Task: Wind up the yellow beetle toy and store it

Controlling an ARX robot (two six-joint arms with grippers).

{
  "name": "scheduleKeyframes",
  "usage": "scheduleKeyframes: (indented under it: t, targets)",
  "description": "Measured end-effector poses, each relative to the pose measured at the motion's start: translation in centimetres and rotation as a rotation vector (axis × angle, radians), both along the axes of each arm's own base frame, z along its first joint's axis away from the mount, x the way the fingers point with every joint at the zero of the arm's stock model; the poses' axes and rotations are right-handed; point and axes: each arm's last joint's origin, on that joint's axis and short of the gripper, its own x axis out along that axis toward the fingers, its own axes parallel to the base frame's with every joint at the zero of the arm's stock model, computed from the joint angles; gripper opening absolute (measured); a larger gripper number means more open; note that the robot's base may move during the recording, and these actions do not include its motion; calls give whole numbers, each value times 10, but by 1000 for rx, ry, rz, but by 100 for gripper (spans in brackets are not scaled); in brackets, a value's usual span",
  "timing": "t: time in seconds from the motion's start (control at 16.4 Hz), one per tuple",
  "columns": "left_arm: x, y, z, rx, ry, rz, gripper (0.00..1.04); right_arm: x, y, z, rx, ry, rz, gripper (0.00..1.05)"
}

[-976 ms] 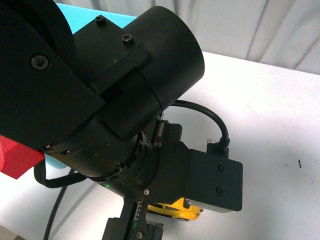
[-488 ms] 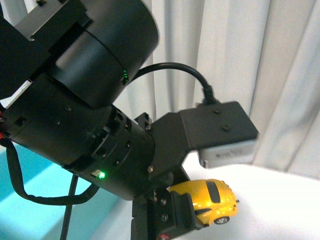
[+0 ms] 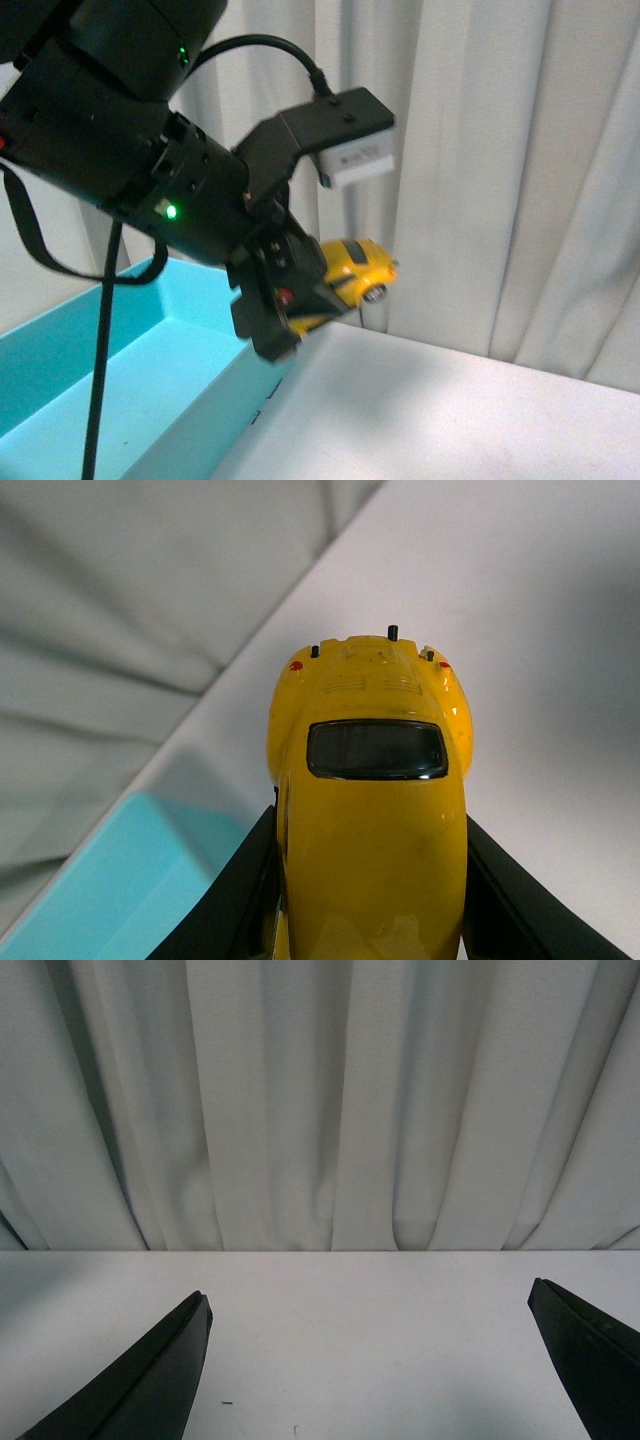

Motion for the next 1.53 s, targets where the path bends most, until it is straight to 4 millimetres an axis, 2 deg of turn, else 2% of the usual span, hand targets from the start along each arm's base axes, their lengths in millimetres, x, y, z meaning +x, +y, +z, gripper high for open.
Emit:
scheduleKeyframes:
  t: [0.12,0.18,0.31,0.43,0.55,0.73,0.85,1.22,1.34,1.4,1.46,1.53]
  targets:
    - [5,14,2,5,-7,53,41,0,0,0,0,0,0,98]
    - [13,35,2,16,-14,132,41,0,0,0,0,0,0,98]
    - [24,81,-15,69,19,302,41,0,0,0,0,0,0,98]
    - [29,119,-40,121,79,430,41,0,0,0,0,0,0,98]
    - [34,139,-58,147,100,495,41,0,0,0,0,0,0,98]
    - [35,144,-84,152,173,508,41,0,0,0,0,0,0,98]
    - [35,147,-100,197,182,529,41,0,0,0,0,0,0,98]
    - [40,166,-153,170,197,631,41,0,0,0,0,0,0,98]
    - [45,160,-160,141,220,639,41,0,0,0,0,0,0,98]
    - [41,158,-164,111,239,639,53,0,0,0,0,0,0,98]
    - [39,156,-167,99,253,633,58,0,0,0,0,0,0,98]
    - [38,154,-166,79,257,632,68,0,0,0,0,0,0,98]
